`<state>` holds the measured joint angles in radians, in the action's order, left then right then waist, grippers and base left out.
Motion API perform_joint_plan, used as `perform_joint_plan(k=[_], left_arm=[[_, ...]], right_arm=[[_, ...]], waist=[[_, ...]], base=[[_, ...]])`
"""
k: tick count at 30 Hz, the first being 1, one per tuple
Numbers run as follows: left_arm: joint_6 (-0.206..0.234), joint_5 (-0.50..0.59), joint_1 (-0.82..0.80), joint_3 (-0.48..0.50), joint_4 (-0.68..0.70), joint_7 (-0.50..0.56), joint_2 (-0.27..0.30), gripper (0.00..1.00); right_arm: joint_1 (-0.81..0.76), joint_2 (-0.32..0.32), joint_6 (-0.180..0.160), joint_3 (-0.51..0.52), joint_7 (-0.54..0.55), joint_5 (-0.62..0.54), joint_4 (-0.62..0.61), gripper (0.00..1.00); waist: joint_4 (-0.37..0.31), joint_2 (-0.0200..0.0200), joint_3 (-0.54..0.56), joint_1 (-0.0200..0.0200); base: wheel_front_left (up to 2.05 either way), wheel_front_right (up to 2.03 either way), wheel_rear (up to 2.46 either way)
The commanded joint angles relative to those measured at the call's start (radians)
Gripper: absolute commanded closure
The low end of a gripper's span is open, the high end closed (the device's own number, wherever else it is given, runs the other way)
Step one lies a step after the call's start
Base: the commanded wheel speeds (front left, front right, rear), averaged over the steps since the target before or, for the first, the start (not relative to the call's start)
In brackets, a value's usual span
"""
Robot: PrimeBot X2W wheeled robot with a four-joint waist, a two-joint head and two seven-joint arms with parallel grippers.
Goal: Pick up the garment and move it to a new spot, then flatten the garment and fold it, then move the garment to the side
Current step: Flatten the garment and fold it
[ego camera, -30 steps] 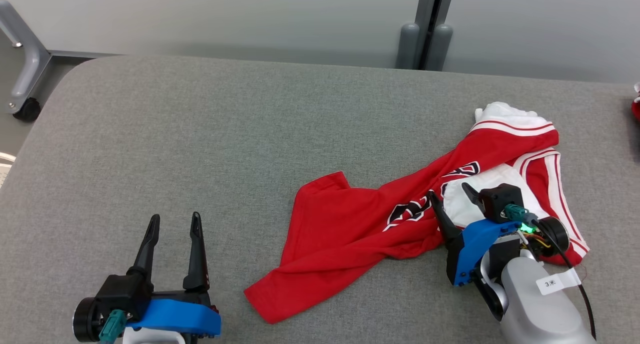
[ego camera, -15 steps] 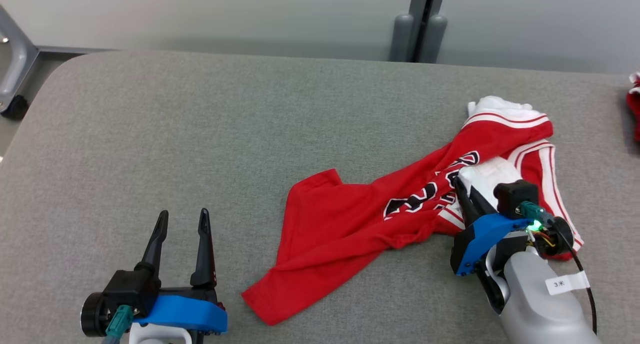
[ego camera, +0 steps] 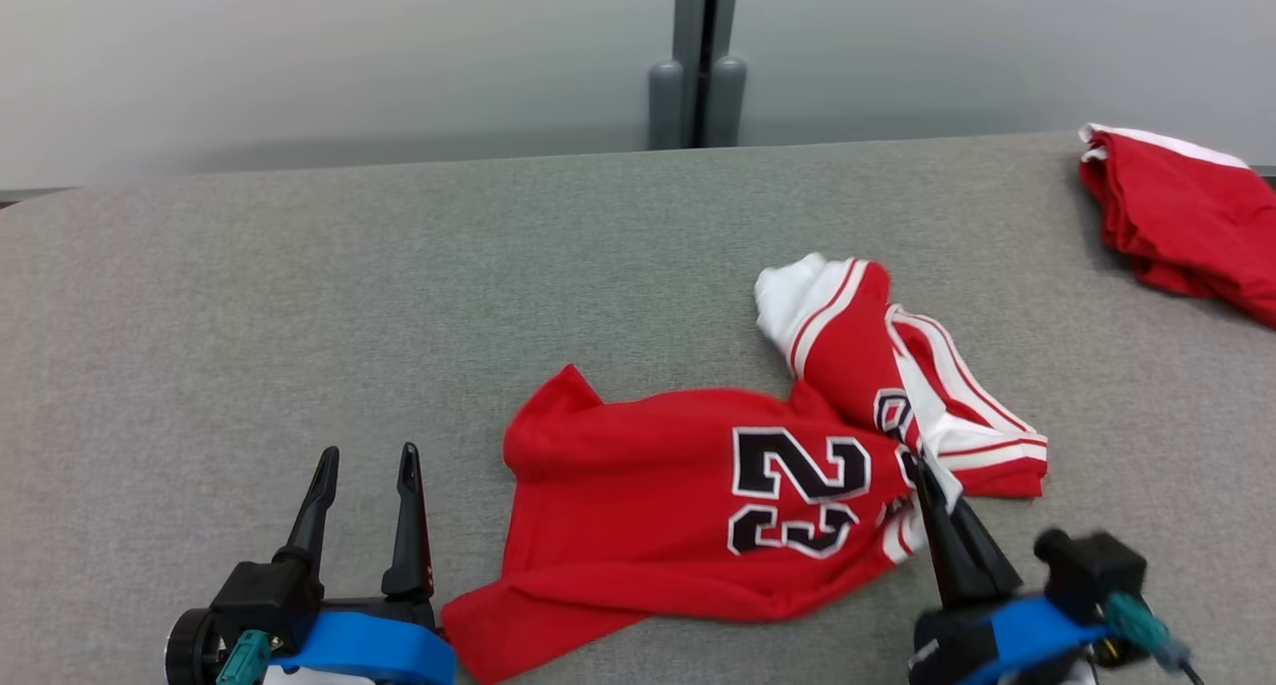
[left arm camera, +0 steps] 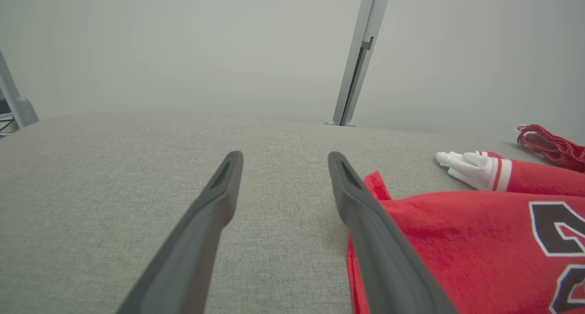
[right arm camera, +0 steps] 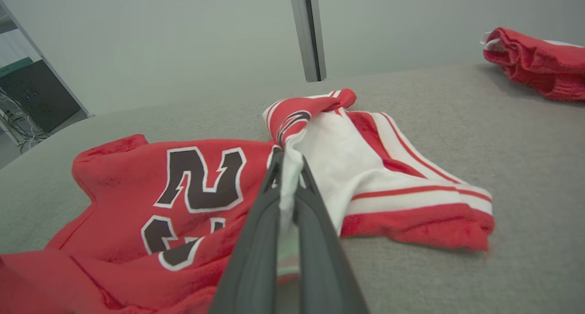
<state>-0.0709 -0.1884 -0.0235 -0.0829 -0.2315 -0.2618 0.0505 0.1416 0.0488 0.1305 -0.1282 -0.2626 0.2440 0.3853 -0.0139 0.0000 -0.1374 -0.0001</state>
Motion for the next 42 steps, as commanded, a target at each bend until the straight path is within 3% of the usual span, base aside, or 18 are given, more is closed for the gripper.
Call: perform_joint_plan(k=[1,8,9,10,20,24,31,42], left_arm=[[-0.002,0.000,0.001,-0.004,-0.002,-0.004,0.000,0.00],[-0.005,0.006,0.001,0.002,-0.006,-0.004,0.000,0.00],[-0.006,0.007,0.002,0.004,-0.006,-0.004,0.000,0.00],[-0.007,0.008,0.002,0.005,-0.006,-0.004,0.000,0.00],[-0.009,0.010,0.000,0.011,-0.002,-0.004,0.000,0.00],[-0.007,0.006,0.001,0.008,0.000,-0.004,0.000,0.00],[-0.009,0.007,-0.023,0.000,-0.003,-0.004,0.000,0.00],[-0.012,0.002,-0.049,-0.022,-0.008,-0.004,0.000,0.00]], right_arm=[[-0.078,0.003,0.001,0.008,-0.002,0.018,-0.065,1.00],[-0.274,0.003,0.001,0.033,-0.003,0.078,-0.195,1.00],[-0.286,0.003,0.001,0.034,-0.003,0.080,-0.202,0.69],[-0.294,0.003,0.001,0.033,-0.003,0.082,-0.207,0.00],[-0.234,0.004,0.001,0.100,-0.003,0.004,-0.321,0.00],[-0.173,0.037,0.001,0.087,-0.003,-0.029,-0.324,0.00],[0.071,0.131,0.001,-0.010,0.056,-0.066,-0.235,0.00],[0.364,0.193,0.001,-0.118,0.371,-0.072,0.038,0.00]], waist=[[-0.020,0.0000,0.007,0.0001],[-0.055,0.0000,0.005,0.0001],[-0.058,0.0000,0.005,0.0001],[-0.061,0.0000,0.005,0.0001],[-0.062,0.0000,0.008,0.0001],[-0.055,0.0000,0.005,0.0001],[-0.027,0.0000,-0.012,0.0001],[0.051,0.0000,-0.044,0.0001]], base=[[0.00,0.00,0.00],[0.00,0.00,0.00],[0.00,0.00,0.00],[0.00,0.00,0.00],[0.00,0.00,0.00],[0.00,0.00,0.00],[0.00,0.00,0.00],[0.00,0.00,0.00]])
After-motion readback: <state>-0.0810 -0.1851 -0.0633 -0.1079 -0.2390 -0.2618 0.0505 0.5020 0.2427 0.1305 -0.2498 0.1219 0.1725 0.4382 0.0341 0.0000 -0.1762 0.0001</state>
